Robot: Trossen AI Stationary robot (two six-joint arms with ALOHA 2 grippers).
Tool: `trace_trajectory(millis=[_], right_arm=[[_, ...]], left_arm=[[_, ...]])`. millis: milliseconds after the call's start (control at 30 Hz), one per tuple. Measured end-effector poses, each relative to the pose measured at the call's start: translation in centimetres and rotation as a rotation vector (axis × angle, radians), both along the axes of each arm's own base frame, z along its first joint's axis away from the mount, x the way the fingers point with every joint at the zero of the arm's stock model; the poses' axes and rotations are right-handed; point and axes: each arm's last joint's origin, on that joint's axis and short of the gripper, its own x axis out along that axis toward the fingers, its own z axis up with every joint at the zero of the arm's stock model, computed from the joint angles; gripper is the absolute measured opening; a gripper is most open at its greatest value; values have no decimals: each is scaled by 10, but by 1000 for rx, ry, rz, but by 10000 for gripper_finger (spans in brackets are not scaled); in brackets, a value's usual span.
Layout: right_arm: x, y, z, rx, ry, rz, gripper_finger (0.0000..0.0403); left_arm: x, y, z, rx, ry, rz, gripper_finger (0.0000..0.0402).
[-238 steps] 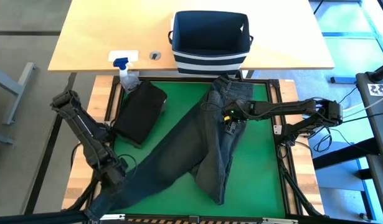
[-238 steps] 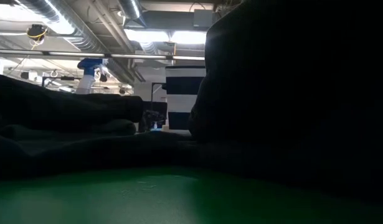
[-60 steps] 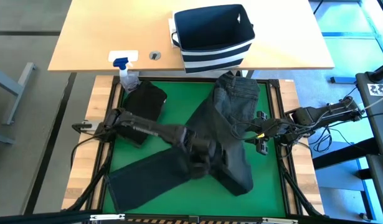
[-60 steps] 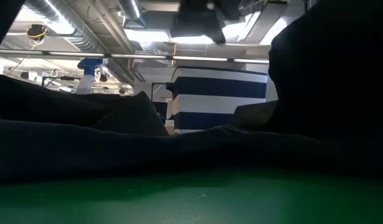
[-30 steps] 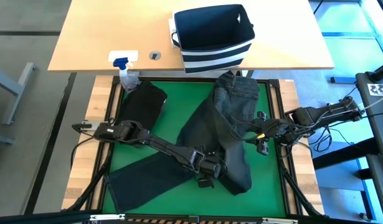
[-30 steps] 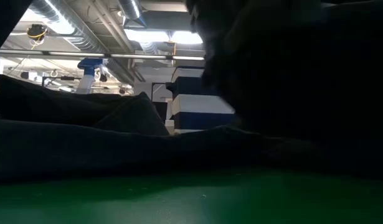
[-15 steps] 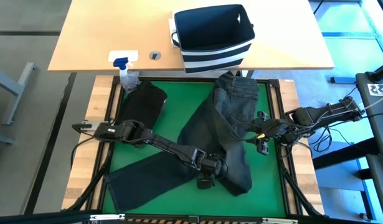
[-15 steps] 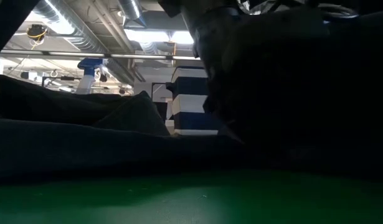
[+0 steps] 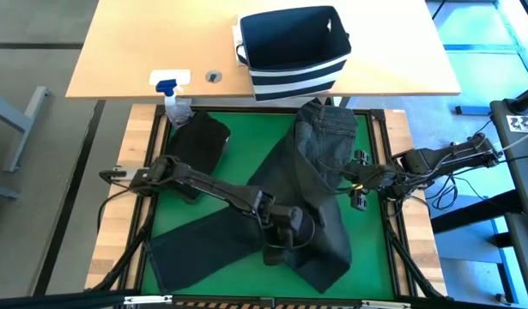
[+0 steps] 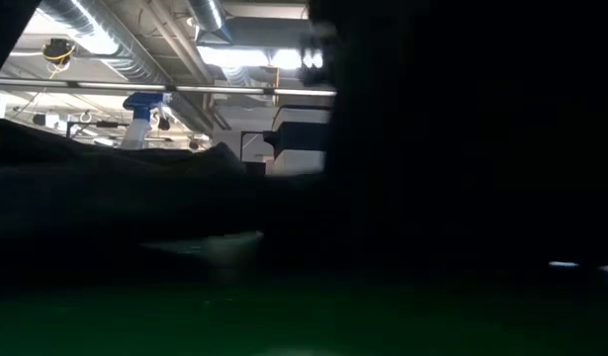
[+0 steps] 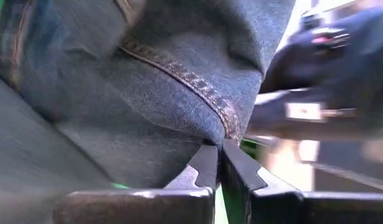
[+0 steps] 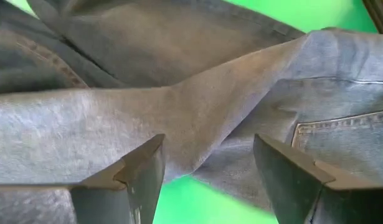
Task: Fold Laundry from Bin
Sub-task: Fold the blue pants
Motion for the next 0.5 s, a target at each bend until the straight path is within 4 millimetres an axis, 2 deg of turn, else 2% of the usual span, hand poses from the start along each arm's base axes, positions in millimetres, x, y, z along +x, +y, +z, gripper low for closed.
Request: trace_trajectory(millis=[233,367,500], right_arm=[[5,1,-28,-19,9,20,241],[7,1,-44,-43,15,3,241],[10,2,-60,-45,1,-3,241]], left_arm=[[-29,5,71,-256,44,97,8],[-46,9,100,-337,65,165,7],[-72,11,125,-364,140,218,7]])
